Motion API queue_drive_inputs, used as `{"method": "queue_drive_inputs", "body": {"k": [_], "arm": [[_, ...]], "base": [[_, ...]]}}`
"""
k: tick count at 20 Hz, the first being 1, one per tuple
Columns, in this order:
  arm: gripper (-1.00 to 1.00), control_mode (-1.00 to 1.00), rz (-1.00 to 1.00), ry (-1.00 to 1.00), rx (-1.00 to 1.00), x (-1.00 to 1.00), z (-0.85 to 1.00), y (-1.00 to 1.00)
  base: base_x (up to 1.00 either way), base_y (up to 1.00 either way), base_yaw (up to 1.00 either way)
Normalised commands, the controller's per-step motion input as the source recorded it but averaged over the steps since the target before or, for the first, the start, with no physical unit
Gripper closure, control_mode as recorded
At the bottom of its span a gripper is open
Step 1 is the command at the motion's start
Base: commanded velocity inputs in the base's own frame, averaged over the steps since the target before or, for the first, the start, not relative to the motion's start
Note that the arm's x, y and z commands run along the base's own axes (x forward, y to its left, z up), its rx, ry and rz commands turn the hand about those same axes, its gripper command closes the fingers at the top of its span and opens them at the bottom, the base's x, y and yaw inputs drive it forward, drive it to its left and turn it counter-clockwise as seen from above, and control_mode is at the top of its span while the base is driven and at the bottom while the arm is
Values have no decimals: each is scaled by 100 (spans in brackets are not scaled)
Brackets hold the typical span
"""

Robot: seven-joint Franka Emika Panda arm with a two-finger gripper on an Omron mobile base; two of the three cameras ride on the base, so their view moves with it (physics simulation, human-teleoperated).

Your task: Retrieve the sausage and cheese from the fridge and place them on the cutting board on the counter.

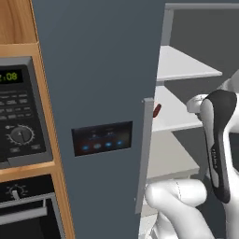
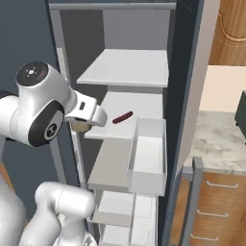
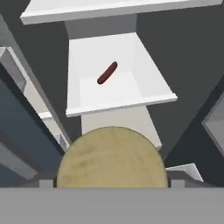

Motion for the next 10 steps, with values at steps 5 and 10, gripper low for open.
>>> {"method": "queue_drive_inputs", "body": {"k": [5,10], "arm": [[100,100,0,0,0,0,0,0],[100,100,0,0,0,0,0,0]], "base": [[-100,60,-24],[-65,31,-84]]}}
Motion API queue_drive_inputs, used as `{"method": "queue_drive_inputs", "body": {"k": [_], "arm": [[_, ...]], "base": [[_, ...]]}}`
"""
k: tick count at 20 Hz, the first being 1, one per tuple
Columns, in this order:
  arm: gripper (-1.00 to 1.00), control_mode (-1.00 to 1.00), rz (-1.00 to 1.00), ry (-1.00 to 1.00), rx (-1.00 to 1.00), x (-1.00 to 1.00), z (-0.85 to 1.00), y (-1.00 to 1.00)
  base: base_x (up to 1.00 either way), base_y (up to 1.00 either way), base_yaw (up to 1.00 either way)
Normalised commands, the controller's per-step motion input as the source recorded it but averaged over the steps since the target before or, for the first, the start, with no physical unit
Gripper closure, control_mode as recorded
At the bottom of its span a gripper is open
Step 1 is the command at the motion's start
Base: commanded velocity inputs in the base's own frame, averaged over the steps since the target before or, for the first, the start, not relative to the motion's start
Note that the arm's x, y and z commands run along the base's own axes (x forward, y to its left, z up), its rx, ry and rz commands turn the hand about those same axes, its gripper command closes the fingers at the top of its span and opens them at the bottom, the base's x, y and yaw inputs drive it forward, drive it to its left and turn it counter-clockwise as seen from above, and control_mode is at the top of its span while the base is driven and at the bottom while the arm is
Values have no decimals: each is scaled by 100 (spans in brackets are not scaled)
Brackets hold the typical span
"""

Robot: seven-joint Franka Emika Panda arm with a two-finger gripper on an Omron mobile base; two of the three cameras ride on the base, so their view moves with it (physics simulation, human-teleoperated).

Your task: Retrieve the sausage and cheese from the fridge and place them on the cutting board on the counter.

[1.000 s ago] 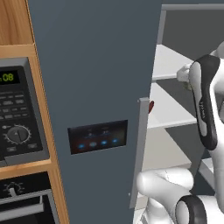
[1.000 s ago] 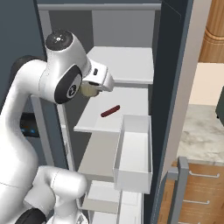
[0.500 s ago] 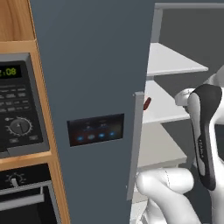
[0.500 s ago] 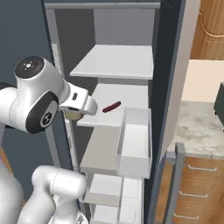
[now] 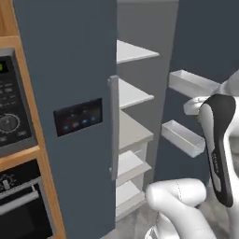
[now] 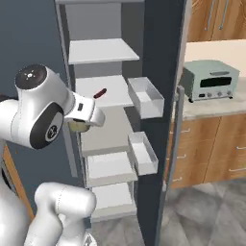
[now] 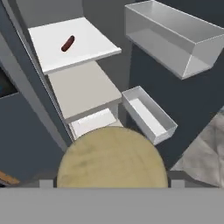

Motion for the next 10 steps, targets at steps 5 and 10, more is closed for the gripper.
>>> {"method": "queue_drive_inputs", "body": {"k": [5,10], "arm": [[100,100,0,0,0,0,0,0],[100,100,0,0,0,0,0,0]], "base": [[-40,6,-93],[9,-45,-69]]}}
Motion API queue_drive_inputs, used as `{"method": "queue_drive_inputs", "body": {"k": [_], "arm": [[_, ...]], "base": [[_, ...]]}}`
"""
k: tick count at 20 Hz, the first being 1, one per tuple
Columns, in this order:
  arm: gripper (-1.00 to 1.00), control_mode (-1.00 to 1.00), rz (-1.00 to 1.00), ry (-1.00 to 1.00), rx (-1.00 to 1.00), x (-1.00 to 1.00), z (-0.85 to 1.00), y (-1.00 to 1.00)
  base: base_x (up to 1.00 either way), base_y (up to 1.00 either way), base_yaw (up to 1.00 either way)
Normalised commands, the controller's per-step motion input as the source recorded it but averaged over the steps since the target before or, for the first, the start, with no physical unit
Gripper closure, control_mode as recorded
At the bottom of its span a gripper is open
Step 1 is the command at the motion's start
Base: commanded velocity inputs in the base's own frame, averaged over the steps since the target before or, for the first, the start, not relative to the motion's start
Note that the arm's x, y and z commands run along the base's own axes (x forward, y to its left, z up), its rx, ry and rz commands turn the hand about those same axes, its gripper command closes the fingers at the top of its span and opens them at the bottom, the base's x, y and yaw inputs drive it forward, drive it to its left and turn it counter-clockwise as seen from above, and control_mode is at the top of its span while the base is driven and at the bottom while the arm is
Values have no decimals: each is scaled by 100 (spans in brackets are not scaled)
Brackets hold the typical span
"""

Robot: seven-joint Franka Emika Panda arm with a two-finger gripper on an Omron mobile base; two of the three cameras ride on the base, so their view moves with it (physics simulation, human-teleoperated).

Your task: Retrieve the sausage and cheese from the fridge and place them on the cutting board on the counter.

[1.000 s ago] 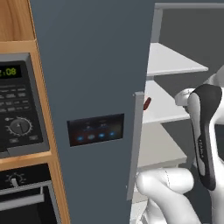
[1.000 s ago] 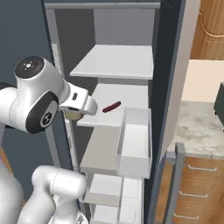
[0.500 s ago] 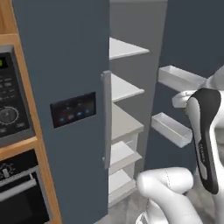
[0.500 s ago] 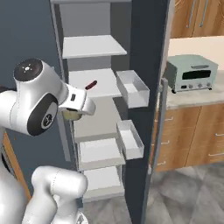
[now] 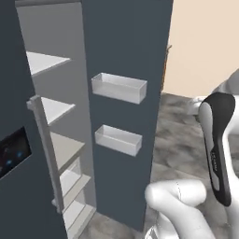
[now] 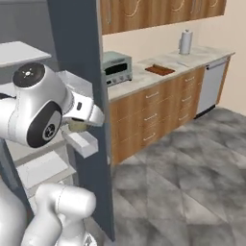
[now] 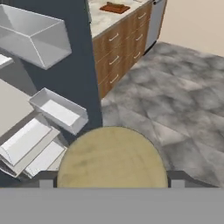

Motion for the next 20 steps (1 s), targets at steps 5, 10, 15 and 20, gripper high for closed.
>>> {"method": "queue_drive_inputs", "body": {"k": [5,10,15,20], "arm": [[100,100,0,0,0,0,0,0],[100,100,0,0,0,0,0,0],[100,100,0,0,0,0,0,0],[100,100,0,0,0,0,0,0]], "base": [[96,-96,-8],[100,-94,34],[100,-79,47],[84,-95,39]]}}
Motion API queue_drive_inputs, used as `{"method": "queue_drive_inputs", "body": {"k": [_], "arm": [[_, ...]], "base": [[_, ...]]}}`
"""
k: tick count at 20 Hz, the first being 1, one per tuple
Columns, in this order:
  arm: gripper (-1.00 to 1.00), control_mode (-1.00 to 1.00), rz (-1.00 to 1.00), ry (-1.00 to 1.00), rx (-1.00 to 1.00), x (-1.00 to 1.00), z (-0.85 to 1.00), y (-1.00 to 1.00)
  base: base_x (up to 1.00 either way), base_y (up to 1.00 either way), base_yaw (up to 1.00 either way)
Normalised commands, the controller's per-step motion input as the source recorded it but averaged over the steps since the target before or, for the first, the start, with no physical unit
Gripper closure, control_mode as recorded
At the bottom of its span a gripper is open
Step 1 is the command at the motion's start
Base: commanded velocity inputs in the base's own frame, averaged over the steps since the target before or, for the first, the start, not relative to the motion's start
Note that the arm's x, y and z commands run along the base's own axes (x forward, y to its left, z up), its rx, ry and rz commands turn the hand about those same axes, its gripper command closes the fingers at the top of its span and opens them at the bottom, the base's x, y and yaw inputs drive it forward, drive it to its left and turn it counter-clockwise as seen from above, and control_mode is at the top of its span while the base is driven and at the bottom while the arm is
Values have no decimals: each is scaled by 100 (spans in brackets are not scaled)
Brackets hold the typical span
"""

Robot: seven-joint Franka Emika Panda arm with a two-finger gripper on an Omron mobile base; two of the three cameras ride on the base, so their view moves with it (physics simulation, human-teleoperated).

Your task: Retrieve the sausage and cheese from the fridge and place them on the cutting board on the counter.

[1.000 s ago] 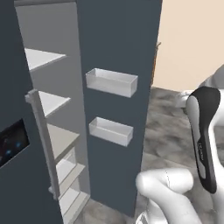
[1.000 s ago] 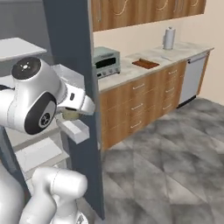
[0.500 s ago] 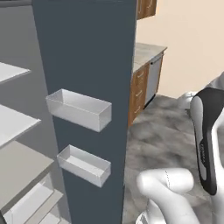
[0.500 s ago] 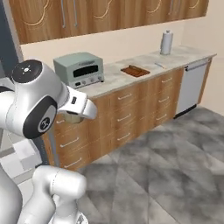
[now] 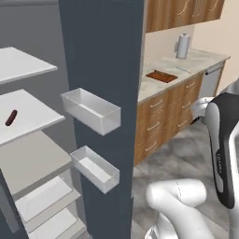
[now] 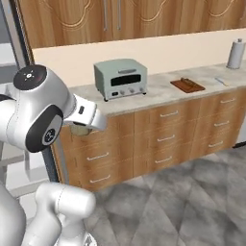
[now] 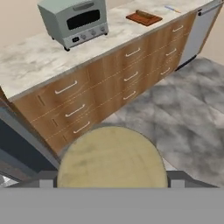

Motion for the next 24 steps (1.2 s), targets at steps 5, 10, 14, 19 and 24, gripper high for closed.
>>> {"method": "queue_drive_inputs", "body": {"k": [5,10,14,19,24], "arm": [[100,100,0,0,0,0,0,0],[100,100,0,0,0,0,0,0],[100,100,0,0,0,0,0,0],[100,100,0,0,0,0,0,0],[100,100,0,0,0,0,0,0]], "base": [[13,-100,28],[8,-100,8],[87,-100,4],[100,-98,27],[100,-82,34]]}}
